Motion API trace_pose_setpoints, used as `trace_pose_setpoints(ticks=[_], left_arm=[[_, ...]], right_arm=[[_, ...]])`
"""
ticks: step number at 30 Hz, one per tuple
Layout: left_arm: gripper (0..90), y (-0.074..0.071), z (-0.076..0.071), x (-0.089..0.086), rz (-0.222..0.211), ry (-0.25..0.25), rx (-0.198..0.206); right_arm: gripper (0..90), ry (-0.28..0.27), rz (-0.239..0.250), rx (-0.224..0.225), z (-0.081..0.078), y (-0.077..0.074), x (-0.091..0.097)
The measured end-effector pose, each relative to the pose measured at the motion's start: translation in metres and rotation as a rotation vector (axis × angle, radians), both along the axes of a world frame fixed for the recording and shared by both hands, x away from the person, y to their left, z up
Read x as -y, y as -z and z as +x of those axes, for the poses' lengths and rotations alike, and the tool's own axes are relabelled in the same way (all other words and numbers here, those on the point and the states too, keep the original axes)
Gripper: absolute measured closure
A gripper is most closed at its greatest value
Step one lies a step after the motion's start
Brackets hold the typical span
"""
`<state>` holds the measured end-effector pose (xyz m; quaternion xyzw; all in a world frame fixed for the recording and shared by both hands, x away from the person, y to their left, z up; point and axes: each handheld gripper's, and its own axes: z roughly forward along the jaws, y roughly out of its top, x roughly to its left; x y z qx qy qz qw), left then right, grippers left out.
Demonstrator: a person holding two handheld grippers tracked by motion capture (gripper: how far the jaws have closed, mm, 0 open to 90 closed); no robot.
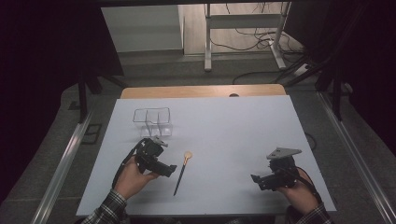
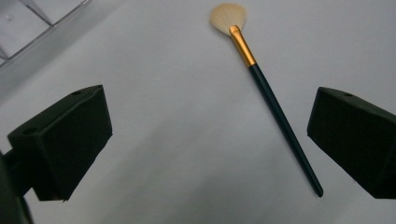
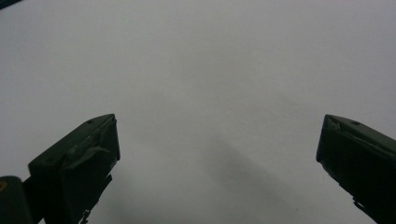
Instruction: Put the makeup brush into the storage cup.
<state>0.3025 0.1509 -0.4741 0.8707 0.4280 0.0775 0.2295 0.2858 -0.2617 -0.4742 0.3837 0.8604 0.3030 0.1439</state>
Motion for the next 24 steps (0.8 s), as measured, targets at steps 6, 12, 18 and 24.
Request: trace_pose_setpoints(ticks=[6,12,18,24], left_arm=[[1.4,0.001,0.005,0.007,-0.005,0.001,-0.021],[2.2,0.001,0.010,0.014,0.010,0.005,-0.023],[2.2,0.003,0.014,0.021,0.027,0.012,-0.022],[2.0,0.004,0.017,0.030,0.031,0.028,-0.026]], right_arm=[[0.0,-0.002,-0.002,-0.002,0.000,0.000,0.000],[0.0,-0.003,-0.003,-0.003,0.000,0.000,0.000],[0.0,-0.003,-0.005,-0.003,0.000,0.001,0.000],[0.0,-0.005,-0.005,-0.005,0.001,0.001,-0.001]])
